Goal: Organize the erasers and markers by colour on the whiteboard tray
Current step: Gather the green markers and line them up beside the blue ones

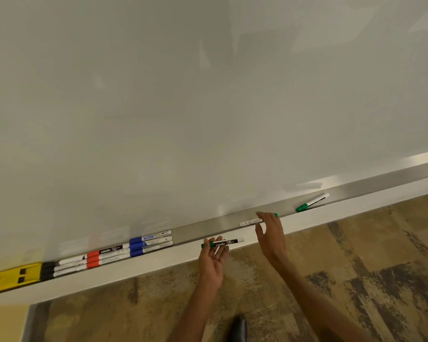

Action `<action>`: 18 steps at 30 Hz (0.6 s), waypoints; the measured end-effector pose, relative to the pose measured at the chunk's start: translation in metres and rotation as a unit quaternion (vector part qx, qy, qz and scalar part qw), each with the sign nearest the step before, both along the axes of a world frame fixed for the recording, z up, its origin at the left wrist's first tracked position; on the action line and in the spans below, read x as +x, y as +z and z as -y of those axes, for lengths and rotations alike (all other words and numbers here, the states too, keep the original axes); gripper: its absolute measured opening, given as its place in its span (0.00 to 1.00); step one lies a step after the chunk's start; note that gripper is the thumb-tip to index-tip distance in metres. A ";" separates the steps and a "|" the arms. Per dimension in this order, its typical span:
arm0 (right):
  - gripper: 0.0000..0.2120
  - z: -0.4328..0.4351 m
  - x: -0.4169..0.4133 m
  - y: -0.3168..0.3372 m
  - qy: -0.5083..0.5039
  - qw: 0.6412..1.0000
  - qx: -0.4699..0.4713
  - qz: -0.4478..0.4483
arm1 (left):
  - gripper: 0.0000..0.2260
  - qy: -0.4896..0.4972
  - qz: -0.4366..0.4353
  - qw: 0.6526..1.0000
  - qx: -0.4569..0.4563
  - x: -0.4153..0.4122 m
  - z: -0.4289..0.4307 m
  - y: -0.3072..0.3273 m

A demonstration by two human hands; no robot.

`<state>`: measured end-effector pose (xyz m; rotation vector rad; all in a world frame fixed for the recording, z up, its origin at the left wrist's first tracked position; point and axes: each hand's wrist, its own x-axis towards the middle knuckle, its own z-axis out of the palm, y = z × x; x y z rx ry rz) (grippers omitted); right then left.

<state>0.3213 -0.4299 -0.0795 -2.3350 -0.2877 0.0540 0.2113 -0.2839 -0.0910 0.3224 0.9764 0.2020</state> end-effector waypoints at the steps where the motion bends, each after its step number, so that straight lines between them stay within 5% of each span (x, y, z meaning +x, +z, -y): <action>1: 0.19 0.000 0.009 -0.002 0.034 0.998 -0.053 0.025 | 0.10 0.002 0.001 1.000 -0.004 -0.001 -0.001 -0.001; 8: 0.24 0.000 0.030 -0.013 0.210 0.928 -0.297 0.078 | 0.10 0.015 0.009 0.999 -0.028 -0.010 0.001 0.003; 14: 0.18 -0.008 0.027 -0.011 0.220 0.922 -0.297 0.117 | 0.06 0.018 0.009 1.000 -0.015 -0.011 0.000 0.011; 18: 0.10 -0.020 0.015 0.003 0.230 0.941 -0.190 0.158 | 0.08 0.017 0.006 1.000 -0.004 -0.012 0.000 0.016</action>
